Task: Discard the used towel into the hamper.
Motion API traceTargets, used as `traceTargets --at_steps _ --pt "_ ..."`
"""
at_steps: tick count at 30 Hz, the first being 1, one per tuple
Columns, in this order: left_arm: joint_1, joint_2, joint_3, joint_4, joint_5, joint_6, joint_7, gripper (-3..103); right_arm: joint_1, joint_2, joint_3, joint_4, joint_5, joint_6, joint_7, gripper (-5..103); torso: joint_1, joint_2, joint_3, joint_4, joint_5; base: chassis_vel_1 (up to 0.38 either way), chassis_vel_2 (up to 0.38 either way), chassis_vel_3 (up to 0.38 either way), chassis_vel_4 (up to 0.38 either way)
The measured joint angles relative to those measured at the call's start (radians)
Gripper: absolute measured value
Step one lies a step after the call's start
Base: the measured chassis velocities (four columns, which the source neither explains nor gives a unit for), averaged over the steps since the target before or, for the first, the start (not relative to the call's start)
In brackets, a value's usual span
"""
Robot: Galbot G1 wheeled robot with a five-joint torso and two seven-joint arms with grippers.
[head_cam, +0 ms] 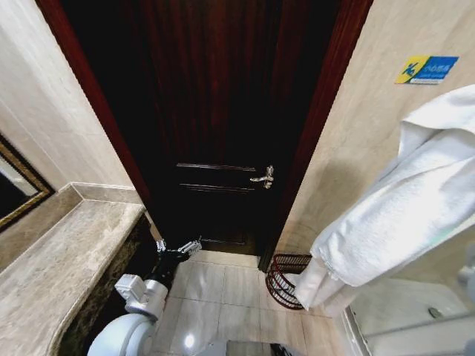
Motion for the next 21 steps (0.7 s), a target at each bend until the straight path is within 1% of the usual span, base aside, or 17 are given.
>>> traceTargets --at_steps 10,14,19,21 --pt "0.000 0.000 0.000 0.000 0.000 0.000 0.000 99 0.021 0.000 -0.038 -0.072 0.003 0.026 -0.038 5 0.000 0.000 0.000 0.0000 0.0001 0.000 0.000 0.000 0.000" --pt "0.000 0.000 0.000 0.000 0.000 0.000 0.000 99 0.026 0.016 -0.098 -0.136 -0.011 0.061 -0.059 5 0.000 0.000 0.000 -0.0001 0.0001 0.000 0.000 0.000 0.000" --pt "0.000 0.000 0.000 0.000 0.000 0.000 0.000 99 0.030 0.034 -0.137 -0.176 -0.032 0.084 -0.071 5 0.000 0.000 0.000 -0.0001 0.0000 0.000 0.000 0.000 0.000" --pt "0.000 0.000 0.000 0.000 0.000 0.000 0.000 99 0.036 0.044 -0.161 -0.208 -0.053 0.103 -0.079 5 0.000 0.000 0.000 -0.0001 -0.0001 0.000 0.000 0.000 0.000"
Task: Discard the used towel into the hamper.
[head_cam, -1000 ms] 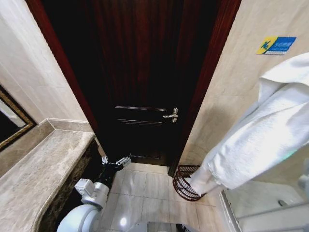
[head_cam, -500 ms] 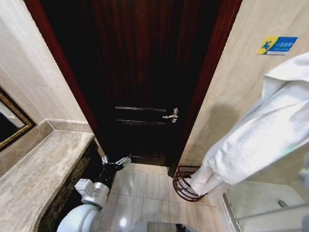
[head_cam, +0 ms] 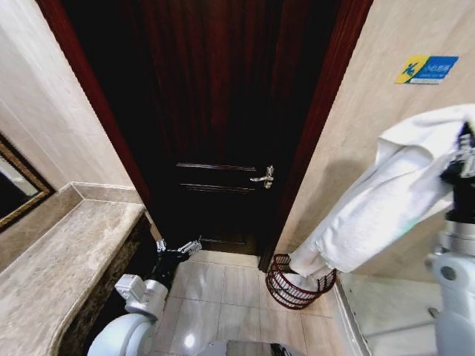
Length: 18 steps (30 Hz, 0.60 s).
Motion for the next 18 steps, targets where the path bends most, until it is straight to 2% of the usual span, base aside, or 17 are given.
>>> traceTargets --at_steps 7,18 --pt "0.000 0.000 0.000 0.000 0.000 0.000 0.000 99 0.006 0.030 -0.059 -0.093 -0.071 0.049 -0.009 5 0.000 0.000 0.000 0.0001 0.0003 0.000 0.000 0.000 0.000" --pt "0.000 0.000 0.000 0.000 0.000 0.000 0.000 99 0.002 0.068 -0.114 -0.181 -0.113 0.111 -0.014 5 0.000 0.000 0.000 0.0000 0.0001 0.000 0.000 0.000 0.000"
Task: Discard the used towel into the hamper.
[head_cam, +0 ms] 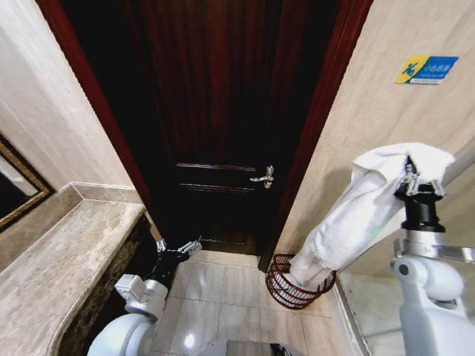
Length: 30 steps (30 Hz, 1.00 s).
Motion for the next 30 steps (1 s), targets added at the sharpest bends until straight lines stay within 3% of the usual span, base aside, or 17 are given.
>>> traceTargets --at_steps 30 --pt "0.000 0.000 0.000 0.000 0.000 0.000 0.000 99 -0.052 0.081 -0.034 -0.088 -0.044 0.063 -0.033 5 0.000 0.000 0.000 0.0000 0.0000 0.000 0.000 0.000 0.000"
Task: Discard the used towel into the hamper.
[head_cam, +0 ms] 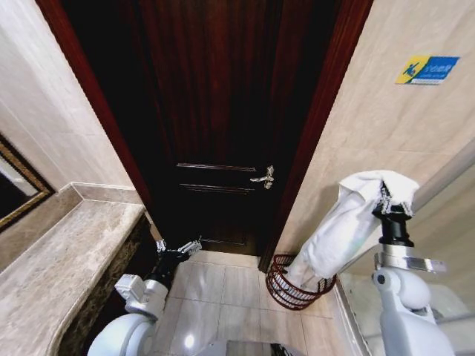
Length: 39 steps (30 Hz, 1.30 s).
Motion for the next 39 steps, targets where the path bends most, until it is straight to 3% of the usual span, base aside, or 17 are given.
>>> traceTargets --at_steps 33,39 --pt "0.000 0.000 0.000 0.000 0.000 0.000 0.000 99 -0.068 0.060 0.003 -0.092 -0.010 0.084 -0.057 5 0.000 0.000 0.000 0.0000 -0.0001 -0.057 0.057 0.058 -0.059" --pt "0.000 0.000 0.000 0.000 0.000 0.000 0.000 99 -0.100 0.138 0.021 -0.096 -0.021 0.089 -0.046 5 0.000 0.000 0.000 -0.0001 0.0000 -0.017 0.022 0.020 -0.027"
